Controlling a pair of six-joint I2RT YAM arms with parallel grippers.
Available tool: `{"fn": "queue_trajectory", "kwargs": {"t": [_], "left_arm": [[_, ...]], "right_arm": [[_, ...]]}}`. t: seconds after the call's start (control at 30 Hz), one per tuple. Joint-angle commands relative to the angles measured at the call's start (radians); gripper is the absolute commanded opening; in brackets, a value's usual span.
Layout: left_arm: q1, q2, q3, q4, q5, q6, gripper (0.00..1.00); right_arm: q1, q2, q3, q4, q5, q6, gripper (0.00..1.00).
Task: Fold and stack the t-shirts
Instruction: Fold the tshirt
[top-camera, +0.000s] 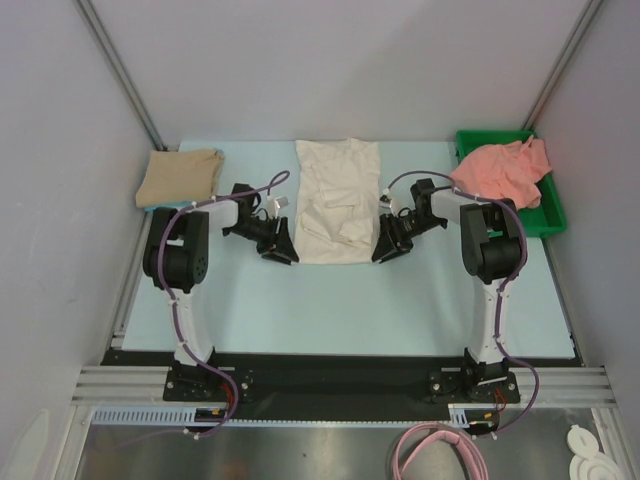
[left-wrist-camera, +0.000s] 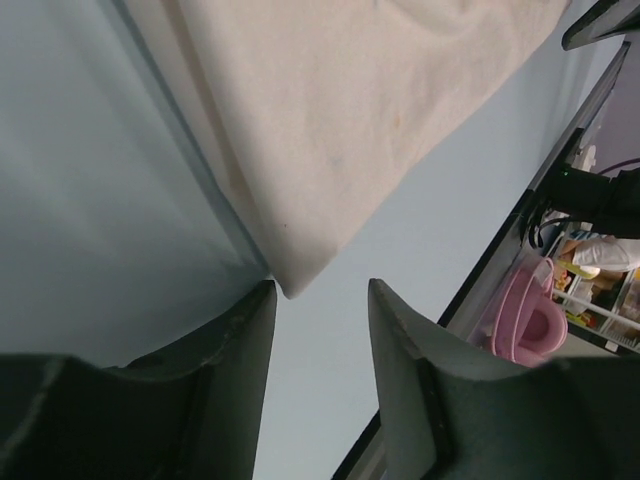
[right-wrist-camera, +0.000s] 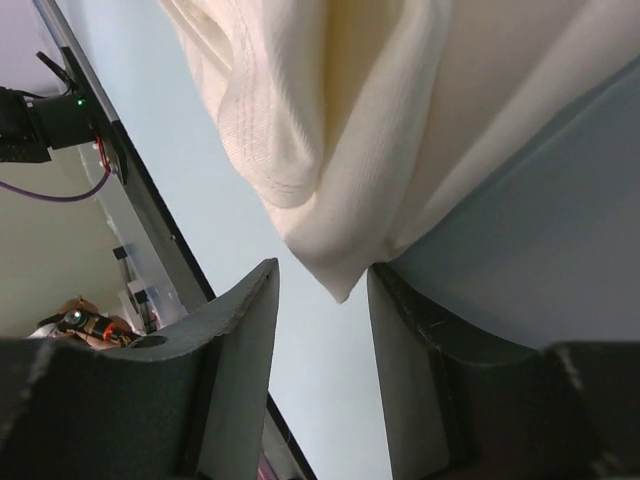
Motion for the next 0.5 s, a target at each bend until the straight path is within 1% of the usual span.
{"fn": "queue_trajectory", "kwargs": {"t": [0.0, 0.07, 0.1, 0.13, 0.17, 0.2, 0.23, 0.27, 0.3, 0.33, 0.4, 0.47], "left_arm": [[-0.008, 0.031, 0.036, -0.006, 0.0, 0.017, 0.44], [-0.01, 0.039, 0.045, -0.013, 0.007, 0.019, 0.39], [-0.011, 0.049, 0.049, -0.017, 0.015, 0.022, 0.33], [-0.013, 0.057, 0.056, -0.019, 0.023, 0.023, 0.24], [-0.011, 0.057, 0.056, -0.019, 0.023, 0.023, 0.24], [-0.013, 0.063, 0.06, -0.019, 0.039, 0.026, 0.11], [-0.013, 0.062, 0.062, -0.017, 0.049, 0.028, 0.06], [-0.013, 0.06, 0.06, -0.014, 0.059, 0.029, 0.02], [-0.013, 0.056, 0.054, -0.004, 0.064, 0.029, 0.0], [-0.011, 0.031, 0.046, 0.009, 0.076, 0.023, 0.0], [-0.008, -0.004, 0.016, 0.046, 0.086, 0.022, 0.0], [-0.005, -0.081, -0.012, 0.064, 0.096, 0.026, 0.0]], "right_arm": [[0.007, 0.028, 0.017, 0.058, 0.048, 0.005, 0.46], [0.011, 0.034, 0.019, 0.056, 0.048, 0.007, 0.43], [0.013, 0.034, 0.02, 0.059, 0.048, 0.01, 0.41], [0.013, 0.038, 0.019, 0.062, 0.044, 0.011, 0.32], [0.013, 0.037, 0.017, 0.064, 0.044, 0.011, 0.28], [0.014, 0.037, 0.017, 0.064, 0.033, 0.01, 0.23], [0.011, 0.034, 0.014, 0.074, 0.03, 0.011, 0.15], [0.011, 0.028, 0.005, 0.082, 0.028, 0.014, 0.11], [0.007, 0.006, -0.001, 0.088, 0.024, 0.014, 0.07], [0.005, -0.006, -0.007, 0.103, 0.022, 0.013, 0.0], [-0.009, -0.053, -0.032, 0.11, 0.022, 0.017, 0.0], [-0.015, -0.098, -0.055, 0.094, 0.021, 0.013, 0.0]]}}
